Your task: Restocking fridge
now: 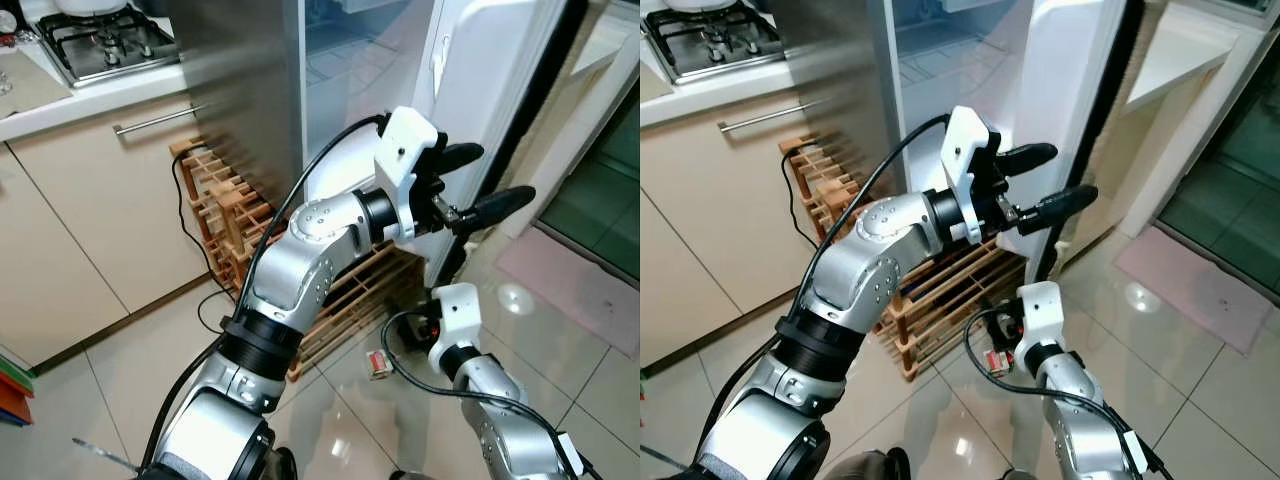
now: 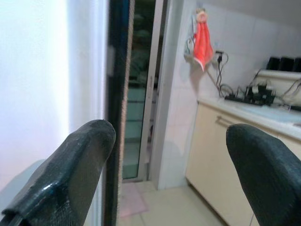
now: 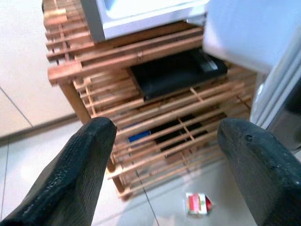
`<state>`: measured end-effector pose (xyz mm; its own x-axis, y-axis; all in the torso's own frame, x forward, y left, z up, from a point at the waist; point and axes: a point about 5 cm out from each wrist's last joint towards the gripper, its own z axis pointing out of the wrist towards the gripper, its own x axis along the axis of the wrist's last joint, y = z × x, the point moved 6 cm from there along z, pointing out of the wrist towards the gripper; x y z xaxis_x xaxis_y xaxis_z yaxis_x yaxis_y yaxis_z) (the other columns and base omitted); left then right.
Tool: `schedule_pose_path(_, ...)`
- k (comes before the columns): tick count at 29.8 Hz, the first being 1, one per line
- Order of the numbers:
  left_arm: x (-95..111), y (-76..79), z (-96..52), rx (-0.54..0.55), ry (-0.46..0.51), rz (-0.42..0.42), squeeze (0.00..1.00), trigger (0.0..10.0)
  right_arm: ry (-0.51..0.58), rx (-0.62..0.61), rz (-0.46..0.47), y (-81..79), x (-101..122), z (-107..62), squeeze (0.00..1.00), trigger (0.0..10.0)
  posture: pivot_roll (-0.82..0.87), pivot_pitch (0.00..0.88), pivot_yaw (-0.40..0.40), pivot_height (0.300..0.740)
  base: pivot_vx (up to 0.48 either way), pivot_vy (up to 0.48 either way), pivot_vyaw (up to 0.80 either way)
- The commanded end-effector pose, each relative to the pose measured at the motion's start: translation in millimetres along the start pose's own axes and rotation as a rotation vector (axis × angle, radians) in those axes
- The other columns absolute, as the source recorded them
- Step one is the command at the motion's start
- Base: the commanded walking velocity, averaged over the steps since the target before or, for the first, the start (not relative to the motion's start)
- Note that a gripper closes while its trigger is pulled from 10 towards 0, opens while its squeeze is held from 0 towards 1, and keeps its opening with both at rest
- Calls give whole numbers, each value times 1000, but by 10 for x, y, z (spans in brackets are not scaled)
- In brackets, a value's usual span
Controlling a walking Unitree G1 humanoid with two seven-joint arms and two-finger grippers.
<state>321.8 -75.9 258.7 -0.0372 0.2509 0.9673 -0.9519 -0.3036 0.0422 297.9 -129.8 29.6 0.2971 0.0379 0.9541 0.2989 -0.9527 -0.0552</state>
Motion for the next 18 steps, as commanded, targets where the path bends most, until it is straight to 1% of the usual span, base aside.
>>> schedule_pose_path(1, 75, -30, -39, 29, 31, -18, 0, 10000, -48, 14, 10, 47, -105, -70, 67, 10000, 44, 59, 21, 740, 0, 0, 0)
schedule_pose_path(2, 74, -49, -54, 40, 29, -15, 0, 10000, -53, 20, 9, 44, -113, -75, 59, 10000, 44, 59, 21, 740, 0, 0, 0)
schedule_pose_path(3, 46, -125, -98, 84, 13, 25, 0, 10000, -50, 25, 7, 34, -102, -67, 59, 10000, 42, 59, 24, 740, 0, 0, 0)
schedule_pose_path(4, 46, -125, -98, 84, 13, 25, 0, 10000, -50, 25, 7, 34, -102, -67, 59, 10000, 42, 59, 24, 740, 0, 0, 0)
schedule_pose_path(5, 28, -177, -131, 114, 1, 54, 0, 10000, -47, 29, 5, 27, -92, -61, 59, 10000, 43, 58, 25, 740, 0, 0, 0)
schedule_pose_path(6, -3, -240, -171, 150, -15, 85, 0, 10000, -38, 27, 1, 24, -67, -49, 59, 10000, 44, 57, 25, 740, 0, 0, 0)
schedule_pose_path(7, -74, -372, -251, 226, -45, 131, 0, 10000, -13, 14, 2, 28, -2, -17, 59, 10000, 46, 55, 26, 740, 0, 0, 0)
schedule_pose_path(9, -218, -639, -444, 385, -106, 187, 0, 10000, 39, -4, -11, 30, 135, 38, 55, 10000, 48, 55, 27, 740, 0, 0, 0)
schedule_pose_path(10, -273, -736, -536, 446, -130, 207, 0, 10000, 56, -5, -18, 26, 184, 58, 55, 10000, 53, 53, 28, 740, 0, 0, 0)
schedule_pose_path(11, -300, -782, -587, 477, -143, 215, 0, 10000, 63, -3, -23, 22, 207, 66, 59, 10000, 54, 53, 28, 740, 0, 0, 0)
schedule_pose_path(12, -391, -930, -772, 581, -179, 223, 0, 10000, 83, -4, -22, 23, 268, 95, 51, 10000, 62, 50, 27, 740, 0, 0, 0)
schedule_pose_path(13, -391, -930, -772, 581, -179, 223, 0, 10000, 83, -4, -22, 23, 268, 95, 51, 10000, 62, 50, 27, 740, 0, 0, 0)
schedule_pose_path(14, -496, -1118, -1040, 722, -237, 267, 0, 10000, 104, 0, -30, 25, 337, 135, 55, 10000, 67, 47, 27, 740, 0, 0, 0)
schedule_pose_path(15, -496, -1118, -1040, 722, -237, 267, 0, 10000, 104, 0, -30, 25, 337, 135, 55, 10000, 67, 47, 27, 740, 0, 0, 0)
schedule_pose_path(16, -531, -1170, -1124, 763, -255, 278, 0, 10000, 112, 1, -32, 28, 360, 148, 55, 10000, 67, 46, 27, 740, 0, 0, 0)
schedule_pose_path(17, -598, -1274, -1322, 852, -304, 331, 0, 10000, 127, -9, -38, 60, 414, 176, 55, 10000, 70, 41, 26, 740, 0, 0, 0)
schedule_pose_path(18, -635, -1311, -1423, 885, -330, 373, 0, 10000, 142, -21, -40, 93, 457, 191, 55, 10000, 73, 37, 26, 740, 0, 0, 0)
